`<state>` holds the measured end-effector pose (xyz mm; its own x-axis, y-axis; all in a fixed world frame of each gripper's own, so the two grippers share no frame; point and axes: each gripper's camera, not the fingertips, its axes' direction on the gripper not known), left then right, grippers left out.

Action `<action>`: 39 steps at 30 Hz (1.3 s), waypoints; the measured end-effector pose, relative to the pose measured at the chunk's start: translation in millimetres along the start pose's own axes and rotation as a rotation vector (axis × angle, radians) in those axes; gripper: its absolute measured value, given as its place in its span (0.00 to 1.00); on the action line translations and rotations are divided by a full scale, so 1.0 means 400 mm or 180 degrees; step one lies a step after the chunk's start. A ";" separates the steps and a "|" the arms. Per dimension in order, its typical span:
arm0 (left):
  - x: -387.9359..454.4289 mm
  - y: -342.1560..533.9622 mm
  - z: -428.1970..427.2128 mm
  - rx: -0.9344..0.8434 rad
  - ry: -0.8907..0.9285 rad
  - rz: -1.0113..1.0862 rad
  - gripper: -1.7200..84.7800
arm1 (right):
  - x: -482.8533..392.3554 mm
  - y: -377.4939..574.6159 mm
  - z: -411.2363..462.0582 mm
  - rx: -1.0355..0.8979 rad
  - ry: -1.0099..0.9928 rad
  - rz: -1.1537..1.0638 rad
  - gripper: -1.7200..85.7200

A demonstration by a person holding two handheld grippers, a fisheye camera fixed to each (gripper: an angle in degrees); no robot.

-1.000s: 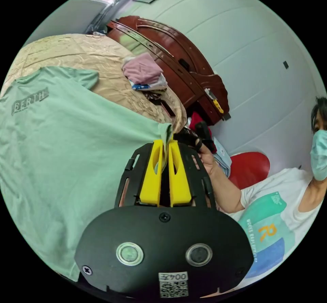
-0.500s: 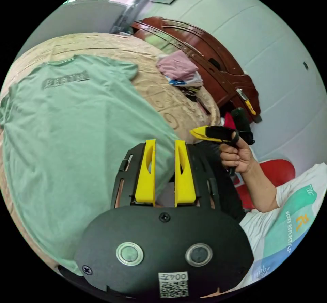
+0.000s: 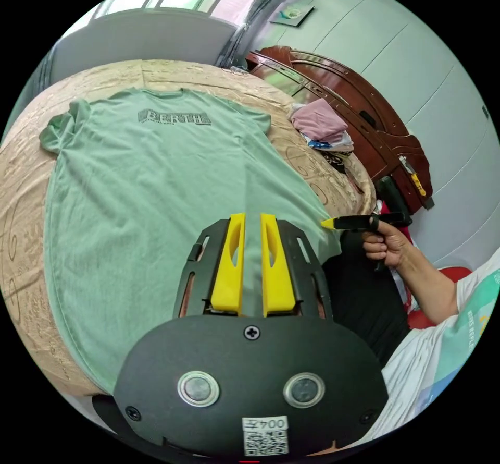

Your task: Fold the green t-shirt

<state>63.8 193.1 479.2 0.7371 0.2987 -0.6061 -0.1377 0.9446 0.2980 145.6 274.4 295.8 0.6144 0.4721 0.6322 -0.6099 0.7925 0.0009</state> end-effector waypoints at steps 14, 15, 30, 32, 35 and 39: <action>-0.145 -0.021 0.085 -0.0405 -0.0393 0.0117 0.04 | 0.000 -0.579 -0.082 0.0591 0.0045 0.0362 0.15; -0.162 -0.021 0.084 -0.0407 -0.0347 0.0071 0.04 | 0.002 -0.611 -0.076 0.0584 0.0049 0.0410 0.16; -0.345 -0.016 0.077 -0.0362 0.0281 -0.0304 0.03 | -0.164 -0.969 -0.018 0.0626 0.0732 0.0626 0.01; -0.356 -0.017 0.076 -0.0359 0.0285 -0.0306 0.03 | -0.279 -1.001 -0.031 0.0720 0.1172 0.0207 0.01; -0.371 -0.019 0.077 -0.0358 0.0275 -0.0301 0.03 | -0.502 -1.011 0.030 0.0687 0.2374 -0.0916 0.01; -0.395 -0.023 0.080 -0.0355 0.0292 -0.0309 0.03 | -0.748 -0.916 0.250 0.0458 0.3939 -0.2697 0.02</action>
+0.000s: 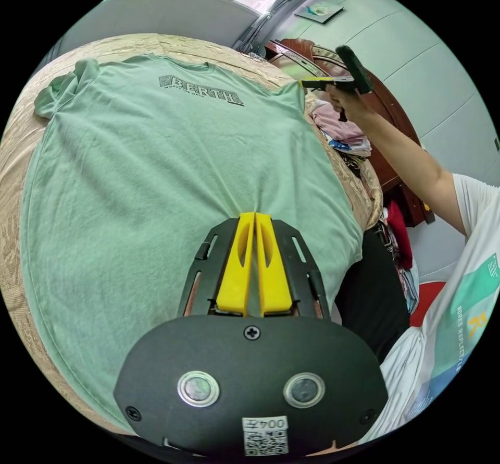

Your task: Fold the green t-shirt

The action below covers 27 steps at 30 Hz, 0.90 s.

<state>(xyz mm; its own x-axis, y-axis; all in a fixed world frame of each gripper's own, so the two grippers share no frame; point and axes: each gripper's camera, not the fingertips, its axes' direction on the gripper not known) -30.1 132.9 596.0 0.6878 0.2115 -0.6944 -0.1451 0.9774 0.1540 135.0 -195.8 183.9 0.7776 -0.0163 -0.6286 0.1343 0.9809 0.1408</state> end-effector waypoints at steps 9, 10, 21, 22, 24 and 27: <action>-0.056 -0.016 0.013 0.0010 0.0126 -0.0063 0.03 | -0.067 0.063 -0.086 0.0529 -0.0442 0.0695 0.09; -0.060 -0.017 0.015 0.0012 0.0135 -0.0067 0.03 | 0.008 0.103 -0.040 0.0418 -0.0949 0.1170 0.10; -0.103 -0.043 0.059 0.0033 0.0199 -0.0108 0.03 | 0.271 0.308 0.427 -0.0097 -0.3732 0.3235 0.18; -0.104 -0.044 0.062 0.0034 0.0198 -0.0108 0.03 | 0.266 0.295 0.446 -0.0158 -0.3742 0.3170 0.17; -0.109 -0.051 0.076 0.0036 0.0200 -0.0112 0.03 | 0.255 0.267 0.441 -0.0216 -0.3519 0.2952 0.17; -0.114 -0.060 0.095 0.0038 0.0214 -0.0120 0.03 | 0.203 0.207 0.374 -0.0202 -0.2528 0.2245 0.16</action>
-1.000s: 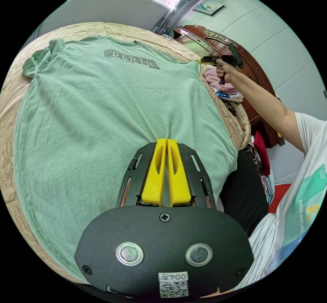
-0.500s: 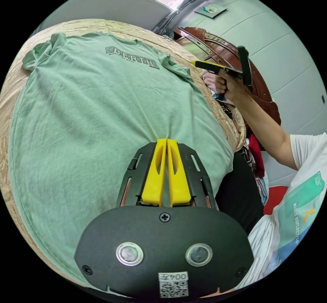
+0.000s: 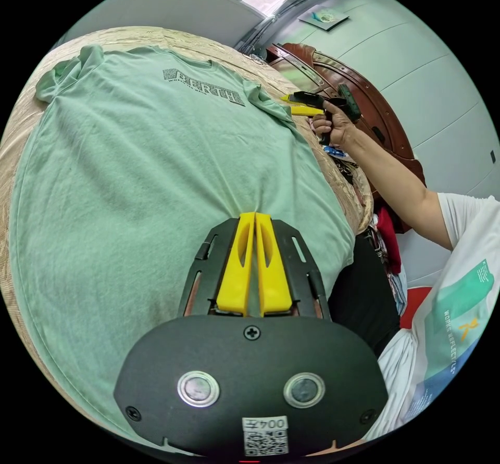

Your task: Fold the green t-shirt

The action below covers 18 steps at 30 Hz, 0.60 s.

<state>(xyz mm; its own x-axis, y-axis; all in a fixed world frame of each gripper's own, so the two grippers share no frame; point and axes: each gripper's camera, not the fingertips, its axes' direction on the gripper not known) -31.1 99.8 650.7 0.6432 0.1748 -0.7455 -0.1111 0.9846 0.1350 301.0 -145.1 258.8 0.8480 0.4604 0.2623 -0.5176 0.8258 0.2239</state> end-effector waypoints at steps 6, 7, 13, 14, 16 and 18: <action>-0.008 -0.018 0.045 0.0004 0.0032 -0.0020 0.03 | -0.046 0.016 0.120 -0.0394 0.0959 -0.0755 0.08; -0.008 -0.020 0.049 0.0004 0.0034 -0.0022 0.03 | -0.022 0.022 0.115 -0.0361 0.0949 -0.0708 0.07; -0.011 -0.039 0.103 -0.0001 0.0110 -0.0071 0.03 | 0.252 0.106 0.025 0.0070 -0.0279 0.0547 0.06; -0.012 -0.046 0.112 -0.0014 0.0173 -0.0099 0.03 | 0.325 0.138 0.024 0.0128 -0.0586 0.0869 0.06; -0.009 -0.059 0.118 -0.0048 0.0253 -0.0156 0.03 | 0.429 0.195 0.034 0.0209 -0.1038 0.1290 0.06; 0.021 -0.084 0.109 0.0035 0.0271 -0.0135 0.03 | 0.514 0.259 0.049 0.0269 -0.1232 0.1605 0.06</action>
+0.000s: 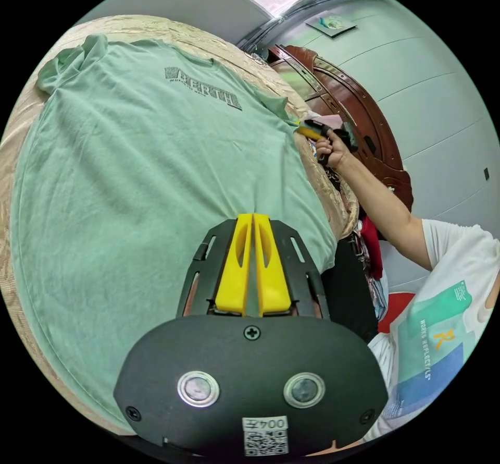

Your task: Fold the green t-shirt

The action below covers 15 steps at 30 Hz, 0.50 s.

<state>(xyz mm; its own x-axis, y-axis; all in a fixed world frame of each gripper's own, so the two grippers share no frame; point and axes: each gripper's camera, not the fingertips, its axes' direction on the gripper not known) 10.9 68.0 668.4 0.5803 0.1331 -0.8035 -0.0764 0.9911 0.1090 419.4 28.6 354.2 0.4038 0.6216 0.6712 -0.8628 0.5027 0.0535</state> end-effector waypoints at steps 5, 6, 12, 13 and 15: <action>0.081 -0.129 0.005 0.0257 0.0157 0.0189 0.04 | 0.240 0.076 -0.024 0.0281 -0.1065 0.0365 0.05; 0.102 -0.179 0.025 0.0239 0.0128 0.0252 0.04 | 0.267 0.088 -0.027 0.0375 -0.1254 0.0394 0.04; 0.225 -0.465 0.241 -0.0226 -0.0332 0.0661 0.08 | 0.423 0.163 -0.045 0.1072 -0.2340 0.0198 0.03; 0.240 -0.495 0.270 -0.0271 -0.0408 0.0716 0.08 | 0.425 0.150 -0.041 0.1028 -0.2318 0.0122 0.04; 0.305 -0.616 0.391 -0.0397 -0.0756 0.0984 0.10 | 0.424 0.121 -0.031 0.0943 -0.2220 -0.0005 0.09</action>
<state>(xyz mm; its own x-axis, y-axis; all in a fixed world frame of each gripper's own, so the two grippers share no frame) 227.2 -160.2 635.2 0.6845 0.4352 -0.5848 -0.3659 0.8990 0.2407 449.9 165.7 461.5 0.2040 0.0475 0.9778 -0.9478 0.2597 0.1851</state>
